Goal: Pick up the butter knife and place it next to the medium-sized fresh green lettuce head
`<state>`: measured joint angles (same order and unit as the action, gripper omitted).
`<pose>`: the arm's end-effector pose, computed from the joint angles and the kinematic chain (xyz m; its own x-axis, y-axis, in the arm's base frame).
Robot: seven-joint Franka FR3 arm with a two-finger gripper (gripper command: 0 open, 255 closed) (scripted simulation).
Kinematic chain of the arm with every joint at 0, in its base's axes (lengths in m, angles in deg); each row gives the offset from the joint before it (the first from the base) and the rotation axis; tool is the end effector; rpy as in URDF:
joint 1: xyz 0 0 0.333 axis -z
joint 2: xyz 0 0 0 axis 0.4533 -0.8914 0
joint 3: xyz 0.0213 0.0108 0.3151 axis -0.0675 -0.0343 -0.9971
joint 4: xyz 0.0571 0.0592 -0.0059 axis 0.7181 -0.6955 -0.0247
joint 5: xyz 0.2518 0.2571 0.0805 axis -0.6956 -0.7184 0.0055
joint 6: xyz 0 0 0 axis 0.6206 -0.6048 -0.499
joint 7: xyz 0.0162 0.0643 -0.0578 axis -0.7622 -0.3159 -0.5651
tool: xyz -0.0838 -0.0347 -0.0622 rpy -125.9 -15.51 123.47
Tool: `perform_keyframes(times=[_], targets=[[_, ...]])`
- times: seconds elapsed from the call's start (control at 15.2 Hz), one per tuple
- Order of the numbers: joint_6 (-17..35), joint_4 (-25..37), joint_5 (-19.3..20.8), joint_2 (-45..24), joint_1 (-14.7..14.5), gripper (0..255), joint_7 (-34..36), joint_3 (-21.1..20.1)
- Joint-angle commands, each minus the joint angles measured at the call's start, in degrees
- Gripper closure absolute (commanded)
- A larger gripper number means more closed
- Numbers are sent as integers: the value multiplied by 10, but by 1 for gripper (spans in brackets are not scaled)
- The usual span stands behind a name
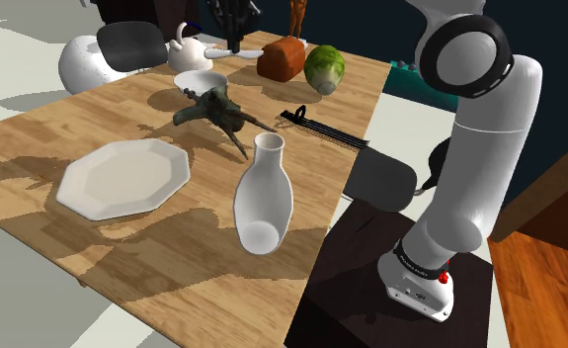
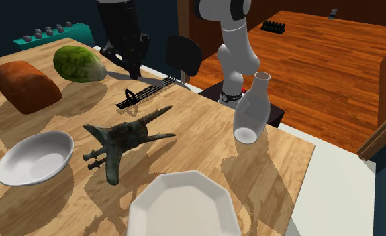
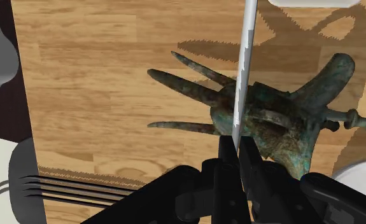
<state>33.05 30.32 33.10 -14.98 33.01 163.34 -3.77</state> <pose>0.5793 0.1047 0.6745 0.2185 -0.9745 -0.0518 -0.9758 -0.2187 -0.0020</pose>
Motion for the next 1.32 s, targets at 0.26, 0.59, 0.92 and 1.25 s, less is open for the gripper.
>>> perform_keyframes(times=[0.26, 0.59, 0.92, 1.25], targets=[[17, -57, -22, 41, 70, 255, -83, 24], [18, -74, -32, 55, 119, 255, -151, 47], [11, -62, -35, 48, 162, 255, -217, 71], [-6, -19, -33, 20, 201, 255, -279, 92]])
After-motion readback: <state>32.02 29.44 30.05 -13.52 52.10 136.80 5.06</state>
